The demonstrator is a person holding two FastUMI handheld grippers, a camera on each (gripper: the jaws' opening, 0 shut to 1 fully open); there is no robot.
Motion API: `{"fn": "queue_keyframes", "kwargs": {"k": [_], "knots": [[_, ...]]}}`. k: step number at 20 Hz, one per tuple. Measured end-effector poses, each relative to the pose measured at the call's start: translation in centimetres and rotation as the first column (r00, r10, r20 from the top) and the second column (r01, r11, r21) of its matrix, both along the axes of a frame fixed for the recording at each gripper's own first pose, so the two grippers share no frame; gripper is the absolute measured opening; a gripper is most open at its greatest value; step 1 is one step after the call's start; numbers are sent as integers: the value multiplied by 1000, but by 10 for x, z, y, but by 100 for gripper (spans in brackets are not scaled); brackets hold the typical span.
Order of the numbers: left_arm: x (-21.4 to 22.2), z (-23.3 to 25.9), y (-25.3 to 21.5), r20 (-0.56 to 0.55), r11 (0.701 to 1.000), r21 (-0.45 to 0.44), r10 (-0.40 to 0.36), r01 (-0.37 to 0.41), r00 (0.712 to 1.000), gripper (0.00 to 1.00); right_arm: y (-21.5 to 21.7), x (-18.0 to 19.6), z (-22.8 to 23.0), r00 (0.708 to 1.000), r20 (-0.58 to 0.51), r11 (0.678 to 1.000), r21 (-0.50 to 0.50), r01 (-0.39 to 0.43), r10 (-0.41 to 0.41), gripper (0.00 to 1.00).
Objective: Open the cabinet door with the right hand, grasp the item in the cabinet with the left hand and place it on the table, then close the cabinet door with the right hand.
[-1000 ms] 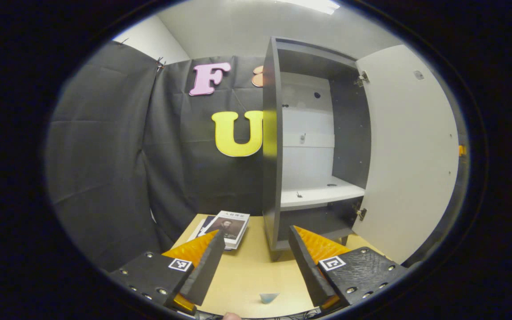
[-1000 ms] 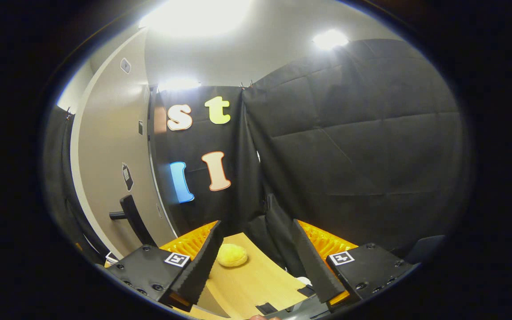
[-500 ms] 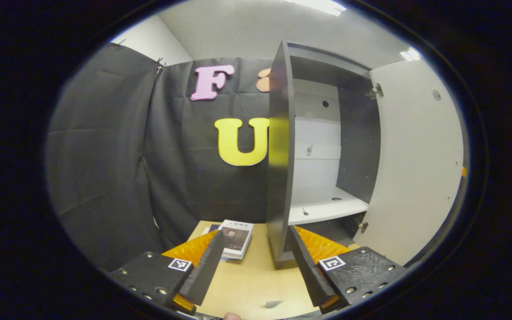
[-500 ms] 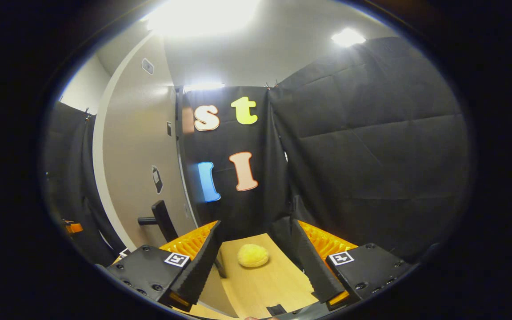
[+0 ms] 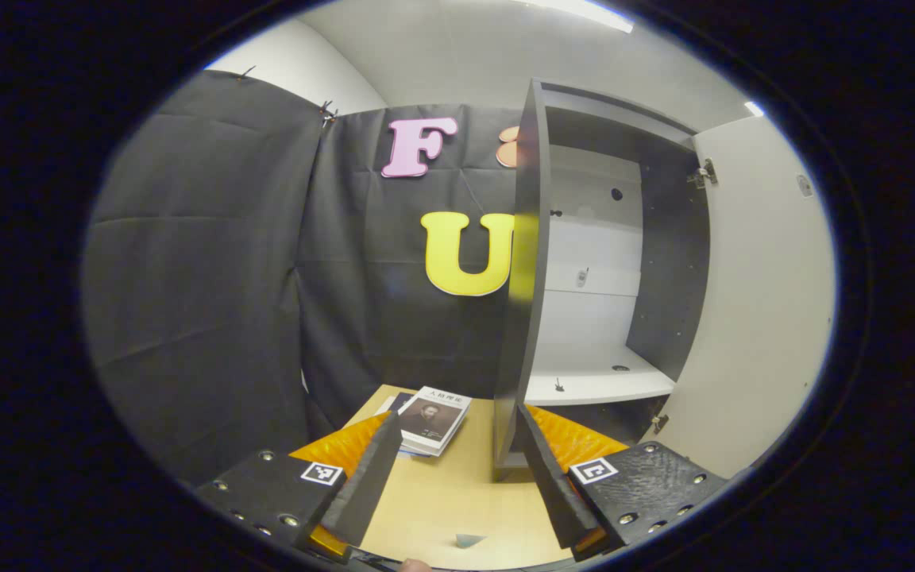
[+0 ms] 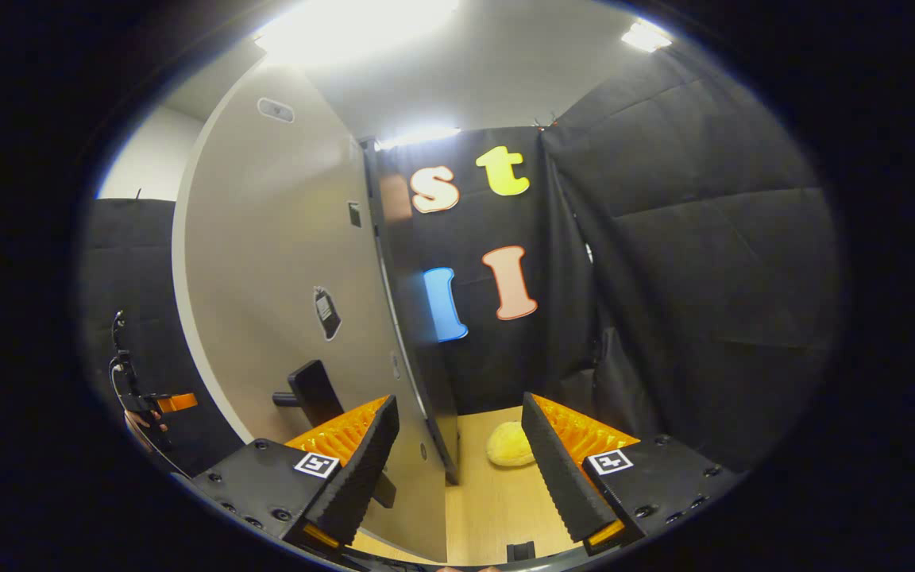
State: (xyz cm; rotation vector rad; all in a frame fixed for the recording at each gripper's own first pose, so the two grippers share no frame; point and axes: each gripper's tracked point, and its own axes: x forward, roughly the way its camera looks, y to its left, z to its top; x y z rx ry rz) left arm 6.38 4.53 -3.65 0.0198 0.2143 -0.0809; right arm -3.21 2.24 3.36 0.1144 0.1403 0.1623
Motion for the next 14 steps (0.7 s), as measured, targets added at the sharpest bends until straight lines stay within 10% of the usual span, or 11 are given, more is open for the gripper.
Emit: {"fn": "queue_keyframes", "kwargs": {"k": [14], "knots": [[-2, -2, 40, -5, 999, 18, 48, -48, 999, 88, 92, -4, -10, 989, -21, 989, 5, -148, 148, 96]]}}
